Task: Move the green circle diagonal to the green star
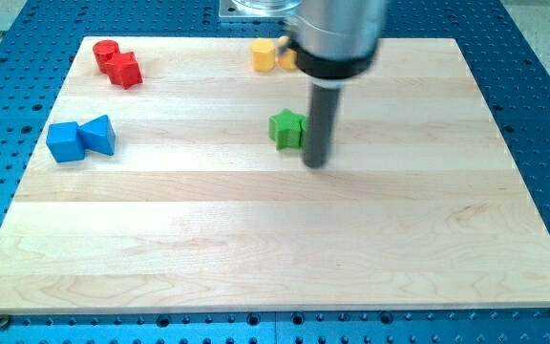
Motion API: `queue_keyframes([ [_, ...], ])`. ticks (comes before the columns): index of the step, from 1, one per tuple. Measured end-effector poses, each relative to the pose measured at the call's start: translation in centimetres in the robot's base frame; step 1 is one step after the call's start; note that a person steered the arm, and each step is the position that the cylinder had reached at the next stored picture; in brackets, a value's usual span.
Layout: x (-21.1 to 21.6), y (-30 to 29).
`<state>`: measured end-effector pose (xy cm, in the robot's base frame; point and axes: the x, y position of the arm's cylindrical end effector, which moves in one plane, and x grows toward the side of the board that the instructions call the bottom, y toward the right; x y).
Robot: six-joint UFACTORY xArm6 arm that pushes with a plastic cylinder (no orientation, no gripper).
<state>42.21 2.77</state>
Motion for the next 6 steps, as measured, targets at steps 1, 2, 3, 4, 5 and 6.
queue_keyframes([
  [1,-4.6,-6.2],
  [2,-9.6,-5.8],
  [3,-9.5,-3.7],
  [4,-6.3,1.1],
  [5,-3.5,10.7],
  [6,1.1,1.2],
])
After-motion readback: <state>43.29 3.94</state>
